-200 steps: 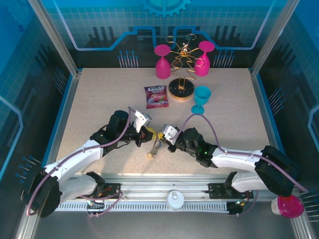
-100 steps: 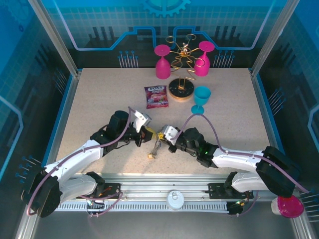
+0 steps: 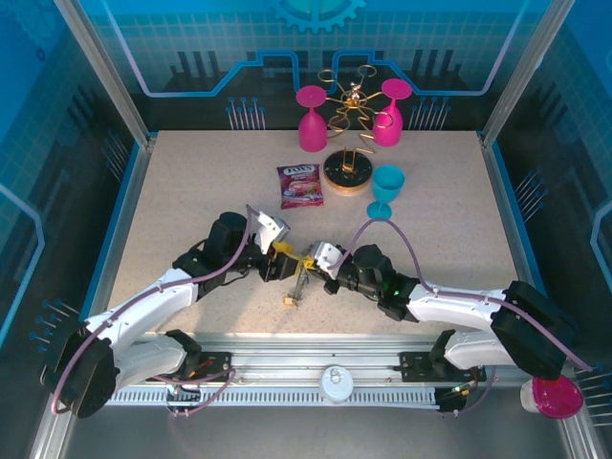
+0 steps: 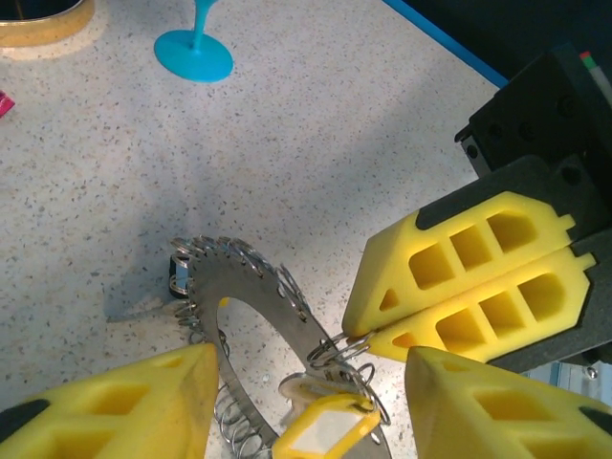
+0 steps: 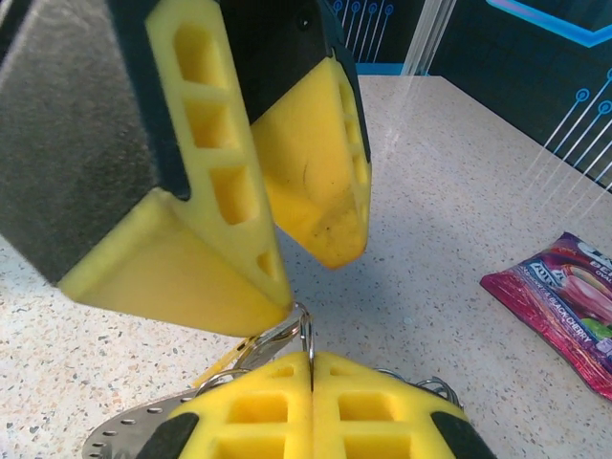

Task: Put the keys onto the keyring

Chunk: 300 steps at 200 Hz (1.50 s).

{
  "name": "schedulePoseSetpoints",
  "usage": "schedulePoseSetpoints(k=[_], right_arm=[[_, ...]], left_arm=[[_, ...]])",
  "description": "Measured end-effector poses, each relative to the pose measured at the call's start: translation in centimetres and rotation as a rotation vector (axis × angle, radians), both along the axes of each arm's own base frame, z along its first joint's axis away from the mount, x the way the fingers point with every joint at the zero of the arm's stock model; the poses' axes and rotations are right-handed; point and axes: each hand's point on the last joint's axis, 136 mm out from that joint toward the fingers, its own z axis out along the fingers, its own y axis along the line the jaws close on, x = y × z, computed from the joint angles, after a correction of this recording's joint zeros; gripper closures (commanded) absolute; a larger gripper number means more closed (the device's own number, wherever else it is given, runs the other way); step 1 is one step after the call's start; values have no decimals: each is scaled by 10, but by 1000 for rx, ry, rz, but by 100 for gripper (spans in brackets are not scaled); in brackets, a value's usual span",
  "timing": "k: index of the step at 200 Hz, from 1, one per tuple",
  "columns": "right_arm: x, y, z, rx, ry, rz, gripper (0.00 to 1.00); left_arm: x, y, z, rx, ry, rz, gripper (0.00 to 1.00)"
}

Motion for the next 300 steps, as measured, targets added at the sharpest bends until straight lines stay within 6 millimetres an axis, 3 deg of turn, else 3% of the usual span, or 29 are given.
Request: schedulePoseSetpoints(k=[36,84,146,167,200,229,300], right_arm=[[1,-3,0,-2,6,9,100],[-1,-6,0,-10,12,29,100],[-3,-8,-1,-12,22,58,100],[-3,-9,-1,-12,28,67,100],[-5,-10,-1,-14,34,71,100],[-3,-12,-2,-19,40,64,100],[-3,-13,0,-15,37,64,100]], left_arm=[[-5,9,1,80,-70,-34,45],[-10,4,21,123,-161,-148,41],[-13,-15,5,127,-105,-314,35],[-8,-22,5,121,-105,-351,37],[-7,-27,-3,119,-79,-381,53],[-7,-27,-7,126,-60,-392,58],[0,-16,-18,182,-56,-329,55]])
